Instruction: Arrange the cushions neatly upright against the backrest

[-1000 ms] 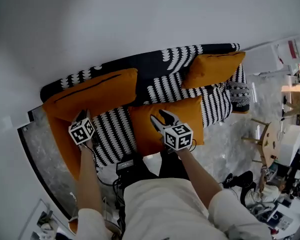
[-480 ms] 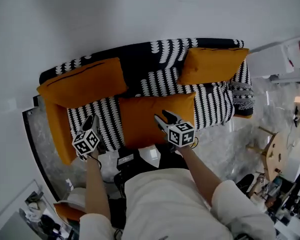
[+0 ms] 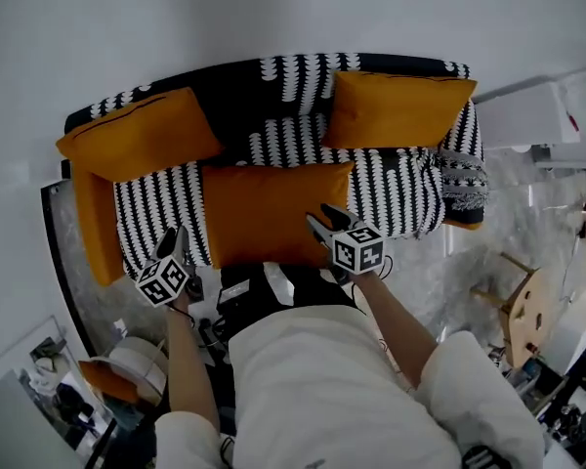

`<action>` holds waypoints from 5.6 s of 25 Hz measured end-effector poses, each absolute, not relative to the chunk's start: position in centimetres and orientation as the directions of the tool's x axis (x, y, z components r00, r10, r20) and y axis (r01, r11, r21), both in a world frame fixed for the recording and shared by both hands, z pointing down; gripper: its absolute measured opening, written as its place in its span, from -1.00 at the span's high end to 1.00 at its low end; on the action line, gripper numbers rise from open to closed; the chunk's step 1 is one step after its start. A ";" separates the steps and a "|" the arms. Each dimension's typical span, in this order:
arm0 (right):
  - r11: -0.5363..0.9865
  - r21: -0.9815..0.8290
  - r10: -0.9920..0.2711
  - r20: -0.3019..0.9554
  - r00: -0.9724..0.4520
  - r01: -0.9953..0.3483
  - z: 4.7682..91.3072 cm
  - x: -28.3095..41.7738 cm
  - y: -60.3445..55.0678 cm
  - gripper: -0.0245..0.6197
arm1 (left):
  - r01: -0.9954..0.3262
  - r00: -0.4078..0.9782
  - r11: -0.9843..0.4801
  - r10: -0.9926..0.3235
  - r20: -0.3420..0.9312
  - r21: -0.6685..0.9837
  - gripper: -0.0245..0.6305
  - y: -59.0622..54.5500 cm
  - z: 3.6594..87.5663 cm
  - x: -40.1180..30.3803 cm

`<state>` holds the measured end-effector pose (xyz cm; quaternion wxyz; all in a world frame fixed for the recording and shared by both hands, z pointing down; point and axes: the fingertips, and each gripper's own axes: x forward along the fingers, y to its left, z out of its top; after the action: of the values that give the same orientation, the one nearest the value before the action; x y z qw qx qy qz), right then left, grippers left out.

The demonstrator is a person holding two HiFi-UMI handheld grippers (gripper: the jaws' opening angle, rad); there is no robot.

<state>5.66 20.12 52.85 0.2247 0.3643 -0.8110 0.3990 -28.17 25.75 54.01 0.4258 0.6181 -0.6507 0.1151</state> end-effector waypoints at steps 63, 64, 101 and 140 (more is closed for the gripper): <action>0.387 -0.051 -0.217 0.965 -0.145 -0.921 64.7 14.5 15.2 0.88 | -0.894 0.398 -0.371 -0.396 0.827 0.253 0.87 19.9 62.7 -23.7; 0.385 -0.082 -0.205 0.964 -0.172 -0.919 64.3 14.0 14.0 0.88 | -0.905 0.383 -0.350 -0.415 0.825 0.243 0.87 18.9 62.0 -24.2; 0.463 -0.326 -0.288 0.824 -0.488 -0.824 61.3 4.8 -2.0 0.57 | -0.993 0.052 0.052 -0.604 0.795 0.105 0.78 -4.2 58.3 -28.2; 0.392 -0.144 -0.417 0.852 -0.315 -0.909 64.9 10.5 -9.9 0.87 | -0.988 0.018 0.108 -0.622 0.783 0.108 0.90 -3.2 63.9 -24.8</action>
<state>10.51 -9.86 64.85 0.3789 0.4461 -0.7432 0.3242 -24.80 -3.20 63.91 0.3582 0.6170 -0.6523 0.2559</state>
